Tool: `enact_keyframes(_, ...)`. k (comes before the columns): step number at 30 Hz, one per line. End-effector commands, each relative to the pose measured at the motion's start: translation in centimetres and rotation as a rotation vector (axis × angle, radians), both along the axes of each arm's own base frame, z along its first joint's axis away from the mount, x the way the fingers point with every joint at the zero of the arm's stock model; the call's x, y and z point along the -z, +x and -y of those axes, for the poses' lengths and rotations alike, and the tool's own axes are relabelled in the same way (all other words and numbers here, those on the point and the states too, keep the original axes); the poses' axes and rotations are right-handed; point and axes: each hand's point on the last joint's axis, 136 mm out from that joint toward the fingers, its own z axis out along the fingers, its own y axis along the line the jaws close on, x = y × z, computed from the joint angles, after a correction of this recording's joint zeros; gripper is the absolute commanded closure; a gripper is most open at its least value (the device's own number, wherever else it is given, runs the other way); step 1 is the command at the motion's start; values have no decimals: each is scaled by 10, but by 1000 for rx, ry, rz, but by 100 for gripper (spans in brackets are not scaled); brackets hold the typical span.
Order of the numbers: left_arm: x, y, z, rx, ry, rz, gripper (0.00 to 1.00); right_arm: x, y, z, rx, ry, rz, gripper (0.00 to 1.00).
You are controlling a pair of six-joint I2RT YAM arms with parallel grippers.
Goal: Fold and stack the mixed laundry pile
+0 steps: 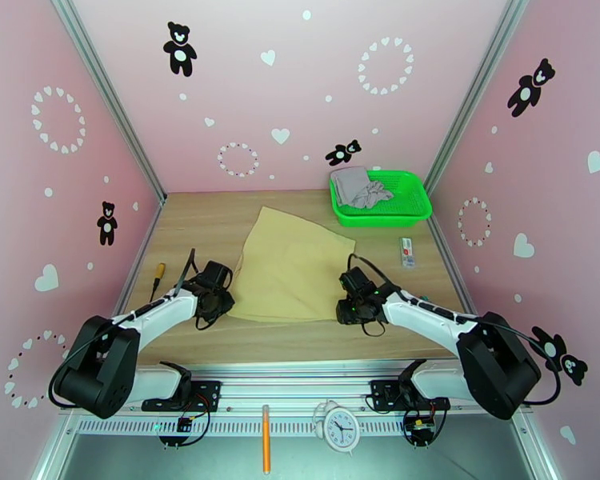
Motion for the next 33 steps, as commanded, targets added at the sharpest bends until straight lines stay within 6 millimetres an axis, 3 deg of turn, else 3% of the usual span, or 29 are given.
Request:
enact_keyframes(1,15,-25,5,10,-51,-61,95,5,-15,5,7,5,-41,68)
enact_keyframes(7,15,-37,0,2,-52,-56,97,2,-26,3,-46,24,-57,66)
enact_keyframes(10,14,-37,1,3,-56,-52,97,-19,-23,-5,-165,15,-3,61)
enact_keyframes(14,10,-36,2,9,-53,-42,100,-48,-29,-26,-383,-22,67,45)
enact_keyframes(20,-2,-36,-6,0,-18,-11,100,-32,-28,-35,-493,-148,33,39)
enact_keyframes(26,-14,-33,-21,-36,51,12,100,-26,-1,-37,-528,-333,68,37)
enact_keyframes(33,-34,-7,-22,-38,92,53,100,-31,1,-54,-673,-324,81,36)
